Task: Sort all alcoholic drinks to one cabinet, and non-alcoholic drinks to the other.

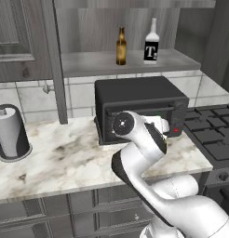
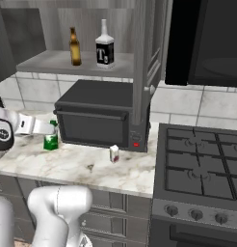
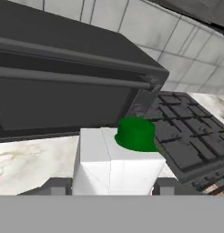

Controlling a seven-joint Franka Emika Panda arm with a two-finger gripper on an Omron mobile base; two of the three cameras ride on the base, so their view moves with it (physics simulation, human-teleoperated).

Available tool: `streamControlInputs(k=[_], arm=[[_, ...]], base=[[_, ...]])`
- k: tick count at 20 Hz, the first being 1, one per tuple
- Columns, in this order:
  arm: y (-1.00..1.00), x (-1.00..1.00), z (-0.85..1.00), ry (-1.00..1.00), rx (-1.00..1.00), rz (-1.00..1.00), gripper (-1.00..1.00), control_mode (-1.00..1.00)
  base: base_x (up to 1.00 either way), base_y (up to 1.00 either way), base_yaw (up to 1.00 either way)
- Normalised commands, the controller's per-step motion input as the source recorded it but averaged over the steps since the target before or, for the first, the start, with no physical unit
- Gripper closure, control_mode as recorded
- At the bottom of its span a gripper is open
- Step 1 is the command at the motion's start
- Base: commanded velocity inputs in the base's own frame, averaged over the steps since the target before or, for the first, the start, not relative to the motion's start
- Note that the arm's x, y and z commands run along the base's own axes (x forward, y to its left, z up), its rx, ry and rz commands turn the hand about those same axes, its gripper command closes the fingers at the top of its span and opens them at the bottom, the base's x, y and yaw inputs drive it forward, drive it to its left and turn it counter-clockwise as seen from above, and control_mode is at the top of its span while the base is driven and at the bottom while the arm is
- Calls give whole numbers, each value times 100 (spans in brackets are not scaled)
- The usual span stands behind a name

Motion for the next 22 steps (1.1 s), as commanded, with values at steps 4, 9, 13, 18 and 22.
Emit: streamControlInputs(k=[4, 9, 13, 18, 22], arm=[[-29, 0, 3, 12, 16, 32, 100, -100], [-29, 0, 1, 3, 14, 26, 100, -100], [-4, 0, 3, 0, 4, 10, 100, -100], [0, -5, 0, 0, 0, 6, 100, 100], [0, 0, 0, 0, 0, 0, 100, 100]], base=[[0, 0, 0], [0, 0, 0], [0, 0, 0], [-7, 0, 1], [-78, -4, 1]])
